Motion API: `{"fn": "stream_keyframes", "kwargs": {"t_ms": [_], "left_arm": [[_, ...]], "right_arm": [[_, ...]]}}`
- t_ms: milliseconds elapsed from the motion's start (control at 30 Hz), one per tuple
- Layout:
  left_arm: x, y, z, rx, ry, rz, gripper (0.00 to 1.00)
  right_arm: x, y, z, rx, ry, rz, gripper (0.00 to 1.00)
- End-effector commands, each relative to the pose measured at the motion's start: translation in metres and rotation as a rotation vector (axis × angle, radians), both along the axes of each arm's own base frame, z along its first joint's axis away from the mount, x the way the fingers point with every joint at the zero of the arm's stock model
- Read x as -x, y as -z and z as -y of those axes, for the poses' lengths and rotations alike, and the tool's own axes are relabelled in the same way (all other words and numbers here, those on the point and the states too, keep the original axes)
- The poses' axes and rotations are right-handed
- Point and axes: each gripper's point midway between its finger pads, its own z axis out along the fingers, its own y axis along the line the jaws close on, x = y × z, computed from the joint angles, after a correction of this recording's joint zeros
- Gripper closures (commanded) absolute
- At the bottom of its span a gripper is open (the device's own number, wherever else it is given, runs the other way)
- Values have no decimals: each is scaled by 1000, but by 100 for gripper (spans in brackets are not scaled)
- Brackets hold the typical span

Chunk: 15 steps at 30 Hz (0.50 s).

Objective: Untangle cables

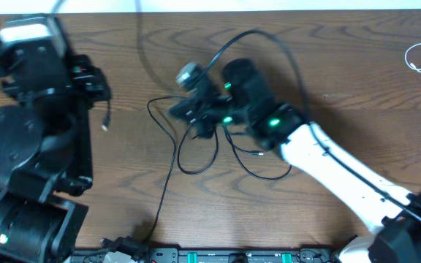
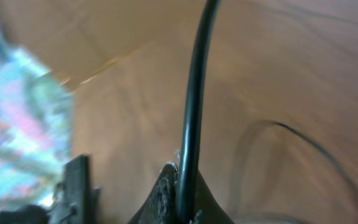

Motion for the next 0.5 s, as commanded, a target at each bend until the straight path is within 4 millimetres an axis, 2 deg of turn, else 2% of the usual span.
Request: {"fn": "stream_keyframes", "kwargs": {"t_ms": [0, 100, 267, 333, 467], "left_arm": [[-27, 25, 53, 107, 254, -97, 92], [-52, 58, 94, 165, 413, -218, 92], [-88, 119, 163, 304, 678, -439, 93], [-98, 142, 197, 363, 817, -520, 93], [-110, 187, 250, 439, 975, -651, 92]], "right_arm": [[-34, -15, 42, 38, 191, 20, 99], [-47, -10, 76, 83, 277, -22, 99], [-66, 1, 147, 166, 459, -111, 99], [-71, 12, 180, 212, 544, -161, 99], [-73, 34, 228, 300, 672, -260, 99]]}}
